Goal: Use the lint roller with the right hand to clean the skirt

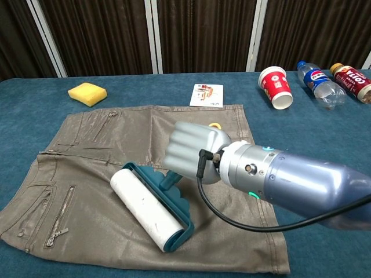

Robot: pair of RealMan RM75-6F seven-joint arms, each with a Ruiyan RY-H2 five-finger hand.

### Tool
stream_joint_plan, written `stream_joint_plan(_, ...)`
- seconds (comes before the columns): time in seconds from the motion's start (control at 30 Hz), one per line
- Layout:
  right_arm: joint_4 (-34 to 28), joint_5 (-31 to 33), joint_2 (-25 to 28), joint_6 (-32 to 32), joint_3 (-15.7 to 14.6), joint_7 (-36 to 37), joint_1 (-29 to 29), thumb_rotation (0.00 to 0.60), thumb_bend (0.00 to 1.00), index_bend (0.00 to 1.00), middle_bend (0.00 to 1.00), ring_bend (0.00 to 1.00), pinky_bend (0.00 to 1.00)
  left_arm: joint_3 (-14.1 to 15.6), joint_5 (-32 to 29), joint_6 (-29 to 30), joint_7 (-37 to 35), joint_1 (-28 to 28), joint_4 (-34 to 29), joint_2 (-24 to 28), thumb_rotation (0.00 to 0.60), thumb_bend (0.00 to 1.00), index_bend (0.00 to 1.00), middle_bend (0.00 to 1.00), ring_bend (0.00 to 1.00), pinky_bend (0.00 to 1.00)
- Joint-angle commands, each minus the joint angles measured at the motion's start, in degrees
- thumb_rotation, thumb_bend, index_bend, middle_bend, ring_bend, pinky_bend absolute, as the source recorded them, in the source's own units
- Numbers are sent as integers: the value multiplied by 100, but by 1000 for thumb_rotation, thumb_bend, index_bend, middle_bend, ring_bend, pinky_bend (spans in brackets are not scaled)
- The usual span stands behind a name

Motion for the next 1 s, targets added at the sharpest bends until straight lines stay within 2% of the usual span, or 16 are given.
stream_joint_plan(0.03,69,-51,199,80,-69,95,-55,600,1000,499,526,388,445,-1,-5,-1,25,-2,5,-12,600,0,0,0,0,0)
stream_joint_plan(0.27,407,48,825,156,-235,485,-331,600,1000,500,527,388,445,24,9,-14,165,-11,3,-73,600,0,0,0,0,0)
stream_joint_plan(0.57,765,193,1624,50,-456,1461,-910,600,1000,499,527,388,445,31,14,4,303,-13,-41,-120,600,0,0,0,0,0)
stream_joint_plan(0.83,963,261,1862,-132,-525,2177,-1328,600,998,492,526,386,445,57,70,35,385,-7,-95,-142,600,0,0,0,0,0)
stream_joint_plan(0.9,988,291,1857,-170,-501,2285,-1390,600,908,456,518,370,445,65,93,54,392,1,-113,-139,600,0,0,0,0,0)
stream_joint_plan(0.93,999,271,1854,-166,-499,2309,-1408,600,761,394,481,336,440,66,99,63,393,4,-118,-137,600,0,0,0,0,0)
stream_joint_plan(0.97,1008,234,1852,-142,-494,2333,-1427,600,547,304,408,280,419,66,102,70,393,7,-122,-137,600,0,0,0,0,0)
stream_joint_plan(1.0,1010,194,1851,-114,-487,2358,-1446,600,391,236,344,234,397,65,102,75,391,9,-126,-135,600,0,0,0,0,0)
